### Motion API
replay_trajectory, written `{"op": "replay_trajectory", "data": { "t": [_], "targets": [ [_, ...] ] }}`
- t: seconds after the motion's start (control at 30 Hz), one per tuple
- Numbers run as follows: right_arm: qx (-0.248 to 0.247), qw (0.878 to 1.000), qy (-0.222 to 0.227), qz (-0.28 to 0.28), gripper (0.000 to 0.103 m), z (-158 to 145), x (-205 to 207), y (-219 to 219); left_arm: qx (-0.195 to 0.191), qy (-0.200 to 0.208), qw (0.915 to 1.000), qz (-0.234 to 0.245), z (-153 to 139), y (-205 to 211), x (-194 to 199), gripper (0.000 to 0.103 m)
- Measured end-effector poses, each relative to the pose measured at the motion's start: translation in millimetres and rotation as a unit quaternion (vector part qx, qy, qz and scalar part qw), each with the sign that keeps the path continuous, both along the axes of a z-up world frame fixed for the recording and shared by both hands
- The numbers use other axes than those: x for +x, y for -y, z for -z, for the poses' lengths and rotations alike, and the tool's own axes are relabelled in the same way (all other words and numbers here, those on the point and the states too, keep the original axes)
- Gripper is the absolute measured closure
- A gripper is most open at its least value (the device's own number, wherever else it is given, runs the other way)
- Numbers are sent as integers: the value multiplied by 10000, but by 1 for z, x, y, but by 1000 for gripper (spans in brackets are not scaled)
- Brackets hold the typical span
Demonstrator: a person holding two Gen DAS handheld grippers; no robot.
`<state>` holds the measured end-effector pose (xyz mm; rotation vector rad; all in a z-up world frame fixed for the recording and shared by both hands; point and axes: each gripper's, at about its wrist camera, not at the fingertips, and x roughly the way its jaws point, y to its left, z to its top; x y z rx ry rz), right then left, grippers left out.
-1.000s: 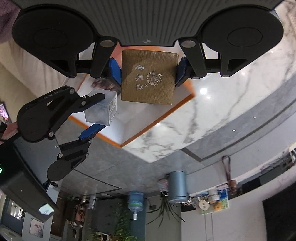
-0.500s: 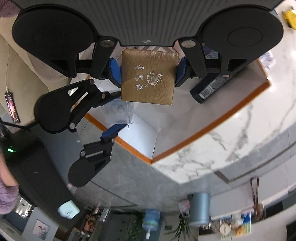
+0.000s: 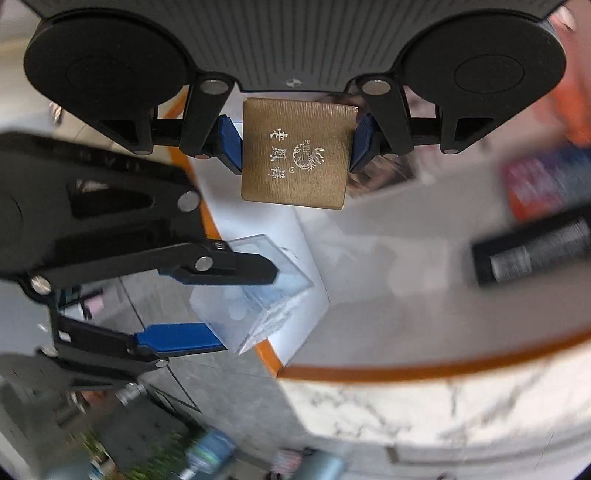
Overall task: Organize rigid objects
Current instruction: 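Lift the brown box and clear box and carry them over the orange box, then lower the brown box and clear box into the box and open both grippers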
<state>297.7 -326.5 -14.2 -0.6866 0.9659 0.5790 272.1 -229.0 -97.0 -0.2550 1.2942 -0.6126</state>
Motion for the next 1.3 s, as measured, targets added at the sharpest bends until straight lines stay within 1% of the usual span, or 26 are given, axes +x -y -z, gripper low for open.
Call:
{"op": "replay_trajectory", "data": {
  "t": [0.07,0.17,0.27,0.33,0.43,0.5,0.63,0.67,0.7,0.73,0.77,0.8,0.87,0.93,1.1,1.23,1.27,1.3],
  "targets": [
    [56,10000,-61,-18,55,3,1,1,13,-170,9997,-148,6,5,-3,34],
    [68,9999,-109,5,55,10,1,4,185,-257,9990,-313,13,11,-5,34],
    [220,9995,-164,128,55,11,3,8,55,-572,9971,-490,22,14,-6,34],
    [291,9993,-162,171,55,10,3,10,-8,-709,9959,-554,28,17,-5,34],
    [275,9995,-139,116,55,9,0,8,208,-733,9952,-606,31,19,-7,35],
    [253,9995,-146,79,55,10,-2,8,121,-852,9949,-523,34,17,-8,32],
    [281,9994,-175,117,55,11,-1,9,-189,-1114,9925,-465,38,8,-12,32],
    [284,9994,-178,127,55,11,-1,9,-217,-1102,9928,-422,37,7,-13,34],
    [274,9994,-176,125,55,11,-2,9,-240,-1057,9935,-350,36,6,-14,40],
    [257,9994,-177,118,55,11,-3,8,-225,-1025,9940,-298,36,5,-14,43],
    [242,9995,-186,116,55,12,-3,8,-229,-1018,9942,-264,36,4,-15,48],
    [223,9995,-197,116,55,12,-3,8,-273,-1042,9939,-216,37,2,-16,50],
    [190,9995,-225,110,55,13,-4,7,-343,-1045,9938,-148,37,-3,-17,51],
    [138,9995,-262,76,55,15,-4,6,-330,-990,9945,-71,33,-11,-20,51],
    [-54,9988,-453,-170,55,23,-3,2,-36,-498,9987,64,13,-39,-23,51],
    [-371,9948,-594,-740,55,35,-2,-7,415,124,9990,-78,-3,-59,-29,51],
    [-479,9928,-622,-906,55,38,-2,-10,459,225,9986,-120,-5,-61,-20,51],
    [-620,9898,-659,-1104,55,43,-1,-13,448,254,9985,-160,-6,-65,-18,51]
  ]
}}
